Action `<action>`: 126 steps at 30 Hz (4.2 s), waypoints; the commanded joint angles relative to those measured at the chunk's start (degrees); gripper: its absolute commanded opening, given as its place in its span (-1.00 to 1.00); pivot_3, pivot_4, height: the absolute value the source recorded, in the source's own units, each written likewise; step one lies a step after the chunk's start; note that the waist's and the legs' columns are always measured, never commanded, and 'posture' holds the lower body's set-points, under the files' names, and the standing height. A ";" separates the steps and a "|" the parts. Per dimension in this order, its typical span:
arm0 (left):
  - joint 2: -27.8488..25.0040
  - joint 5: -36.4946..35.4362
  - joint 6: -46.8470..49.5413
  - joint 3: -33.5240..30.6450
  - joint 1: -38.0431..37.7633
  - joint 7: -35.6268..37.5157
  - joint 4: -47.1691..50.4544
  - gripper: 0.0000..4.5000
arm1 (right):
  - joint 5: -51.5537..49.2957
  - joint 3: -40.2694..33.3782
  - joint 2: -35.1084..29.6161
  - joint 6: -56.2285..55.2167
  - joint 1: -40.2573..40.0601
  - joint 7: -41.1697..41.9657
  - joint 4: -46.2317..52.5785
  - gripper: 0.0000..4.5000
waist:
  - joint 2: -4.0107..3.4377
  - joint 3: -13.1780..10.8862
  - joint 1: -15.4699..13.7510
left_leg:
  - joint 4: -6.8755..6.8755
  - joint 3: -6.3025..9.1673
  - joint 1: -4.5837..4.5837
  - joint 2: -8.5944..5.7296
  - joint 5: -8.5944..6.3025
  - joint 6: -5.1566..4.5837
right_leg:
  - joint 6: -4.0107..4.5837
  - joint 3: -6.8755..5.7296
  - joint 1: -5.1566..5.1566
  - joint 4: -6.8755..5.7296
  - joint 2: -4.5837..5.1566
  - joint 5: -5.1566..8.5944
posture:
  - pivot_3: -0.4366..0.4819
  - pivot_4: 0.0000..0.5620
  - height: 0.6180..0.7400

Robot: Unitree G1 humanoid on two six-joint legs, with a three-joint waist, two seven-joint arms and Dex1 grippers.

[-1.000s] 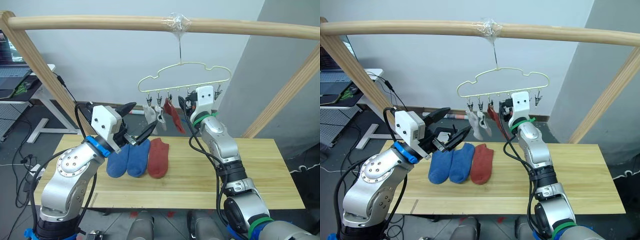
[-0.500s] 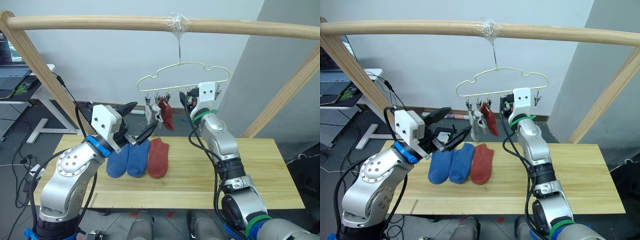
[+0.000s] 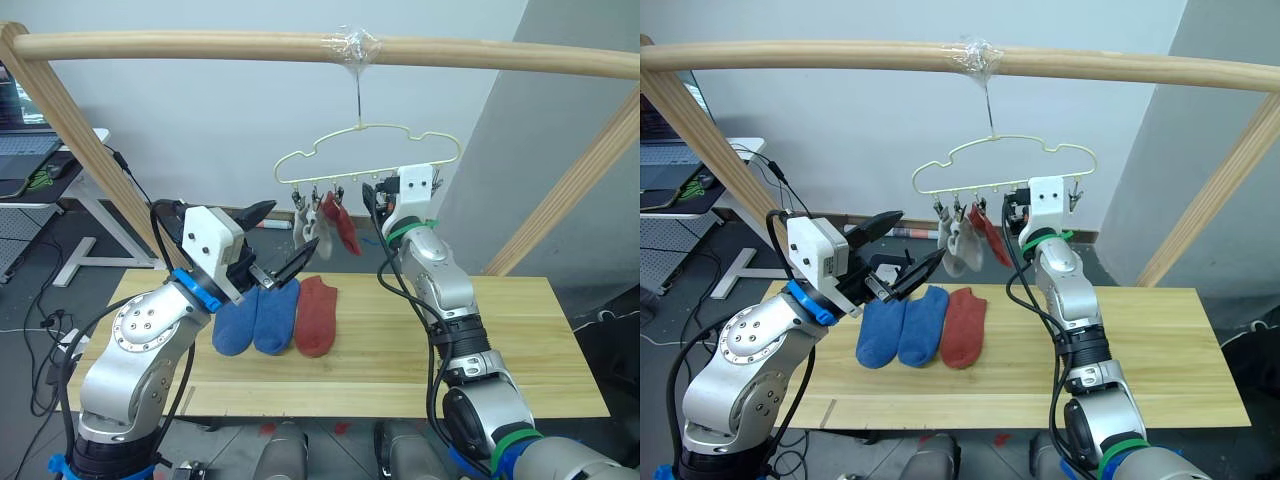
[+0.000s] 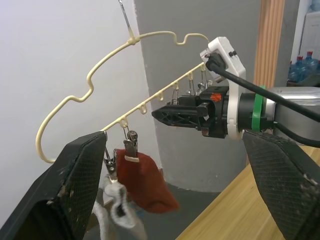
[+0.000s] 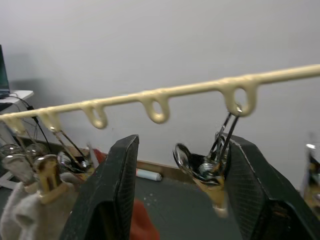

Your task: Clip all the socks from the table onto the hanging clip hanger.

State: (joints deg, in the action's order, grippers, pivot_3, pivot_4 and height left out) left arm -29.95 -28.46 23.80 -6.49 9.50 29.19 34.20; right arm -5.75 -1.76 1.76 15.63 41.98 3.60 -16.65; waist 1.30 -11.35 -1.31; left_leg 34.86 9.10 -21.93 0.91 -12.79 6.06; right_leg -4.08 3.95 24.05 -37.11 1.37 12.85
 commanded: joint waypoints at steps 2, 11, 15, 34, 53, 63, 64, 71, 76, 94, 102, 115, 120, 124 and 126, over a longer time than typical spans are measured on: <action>0.43 -0.53 0.05 -0.38 -0.17 -0.86 2.87 1.00 | 0.09 -0.48 0.07 -0.75 1.72 -1.04 0.73 0.12 | 0.00 0.00 0.02 | 0.00 0.00 0.00 0.00 0.00 0.00 | 0.00 0.00 0.00 0.00 0.00 0.01 | 0.40 -0.53 1.00; 0.47 -0.62 0.36 -0.26 0.43 -1.21 2.70 1.00 | 0.05 -0.44 0.10 -1.22 2.55 -1.58 -0.41 0.12 | -0.01 -0.01 0.02 | 0.00 0.00 0.00 0.00 0.00 0.00 | -0.01 0.00 0.00 0.00 0.00 0.01 | 0.40 -0.50 1.00; 0.63 -0.89 0.74 -0.24 1.06 -1.50 3.00 1.00 | -0.11 -0.57 0.31 -1.46 3.37 -1.70 -1.31 0.12 | -0.01 -0.01 0.02 | 0.00 0.00 0.00 0.00 0.00 0.00 | -0.01 0.00 0.00 0.00 0.00 0.01 | 0.40 -0.50 1.00; 1.02 -1.01 0.65 0.24 0.43 -1.42 4.47 1.00 | 0.45 0.23 0.25 -0.99 1.72 -1.57 0.67 -0.44 | 0.00 0.02 -0.02 | 0.00 0.00 -0.01 0.00 0.00 0.00 | 0.00 0.00 0.00 0.00 0.00 -0.01 | 0.43 -0.64 1.00; 5.38 8.82 6.50 11.72 -11.84 -7.40 -10.03 1.00 | -2.75 2.82 -4.49 12.14 -2.93 7.24 13.24 -0.99 | -0.69 2.36 0.18 | 0.01 -0.06 0.16 0.01 0.10 -0.17 | -0.04 0.06 -0.09 0.00 -0.05 0.26 | 0.32 -0.73 1.00; 21.65 22.53 -9.68 15.54 5.48 -17.42 -50.71 1.00 | -3.27 1.09 -6.89 17.33 -2.41 7.13 16.52 -0.99 | -0.82 1.99 1.25 | 0.05 -0.01 0.05 -0.04 0.31 -0.49 | -0.12 0.07 -0.07 0.02 -0.07 0.07 | 0.12 -0.38 1.00; 22.49 22.80 -10.70 15.21 7.27 -17.50 -53.58 1.00 | -3.30 1.06 -6.89 17.73 -2.40 7.08 16.83 -0.99 | -0.84 1.95 1.47 | 0.04 0.00 0.02 -0.04 0.31 -0.50 | -0.12 0.07 -0.06 0.03 -0.07 0.07 | 0.11 -0.33 1.00; 26.87 24.92 -15.04 12.62 17.52 -20.54 -72.47 1.00 | -3.10 0.91 -7.34 20.02 -2.54 6.92 18.11 -0.99 | -0.89 1.00 2.97 | -0.01 0.00 -0.03 -0.06 0.29 -0.50 | -0.17 0.08 -0.04 0.06 -0.04 0.07 | 0.05 -0.19 1.00; 27.24 26.21 -13.86 12.24 18.60 -20.93 -75.30 1.00 | -3.06 0.62 -7.76 21.13 -2.35 6.79 18.77 -0.99 | -0.84 -0.16 3.22 | 0.00 0.05 -0.08 -0.06 0.30 -0.50 | -0.42 0.06 -0.02 0.05 -0.04 -0.08 | 0.02 -0.11 1.00; 27.93 25.88 -4.81 13.25 9.36 -14.89 -64.17 -0.12 | -4.86 -1.20 -10.71 24.87 -1.15 8.31 18.30 -0.99 | -0.86 -0.74 3.12 | 0.00 0.05 -0.03 -0.11 0.29 -0.49 | -0.16 0.06 -0.08 0.11 0.03 0.12 | 0.04 -0.08 1.00; 27.29 27.53 -8.58 17.97 5.92 -9.85 -55.86 -0.99 | -8.22 -4.13 -12.77 27.80 2.49 9.44 14.71 -0.99 | -0.94 -1.65 3.08 | -0.02 0.06 -0.19 -0.11 0.28 -0.47 | -0.19 0.05 0.02 0.16 0.04 0.15 | 0.06 -0.05 1.00; 25.80 25.81 -23.58 20.47 8.20 -1.11 -36.31 -0.99 | -19.84 -17.53 -16.18 51.50 12.83 6.91 9.01 -0.99 | -0.88 -2.44 2.56 | 0.02 0.19 -0.80 -0.16 0.28 -0.47 | -0.19 -0.08 0.36 0.23 0.11 0.14 | 0.05 -0.13 1.00; 24.12 28.77 -31.03 22.70 10.82 -0.21 -35.06 -0.99 | -22.79 -22.76 -16.08 60.61 16.55 4.20 6.83 -0.99 | -0.88 -2.44 2.58 | -0.01 0.18 -0.82 -0.18 0.27 -0.48 | -0.17 -0.09 0.35 0.28 0.12 0.15 | 0.05 -0.14 1.00; 25.37 30.09 -32.39 22.88 12.67 -2.65 -37.66 -0.99 | -23.76 -26.41 -15.42 65.27 18.77 2.00 5.84 -0.99 | -0.89 -2.44 2.47 | 0.00 0.18 -0.89 -0.25 0.27 -0.49 | -0.18 -0.11 0.36 0.31 0.20 0.15 | 0.05 -0.18 1.00; 25.88 30.95 -33.70 22.82 13.21 -3.78 -39.21 -0.99 | -24.11 -28.18 -14.93 67.36 19.62 0.87 5.85 -0.99 | -0.89 -2.44 2.44 | 0.02 0.19 -0.89 -0.27 0.27 -0.49 | -0.19 -0.12 0.36 0.30 0.21 0.14 | 0.05 -0.18 1.00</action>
State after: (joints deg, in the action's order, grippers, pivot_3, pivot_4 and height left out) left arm -4.63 1.65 -7.85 15.92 22.19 26.52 -5.20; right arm -30.45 -27.51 -12.49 80.83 61.78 6.82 -10.62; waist 0.42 -13.78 1.13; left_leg 34.89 9.28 -22.82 0.65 -12.52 5.57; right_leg -4.27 3.84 24.41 -36.81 1.58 13.00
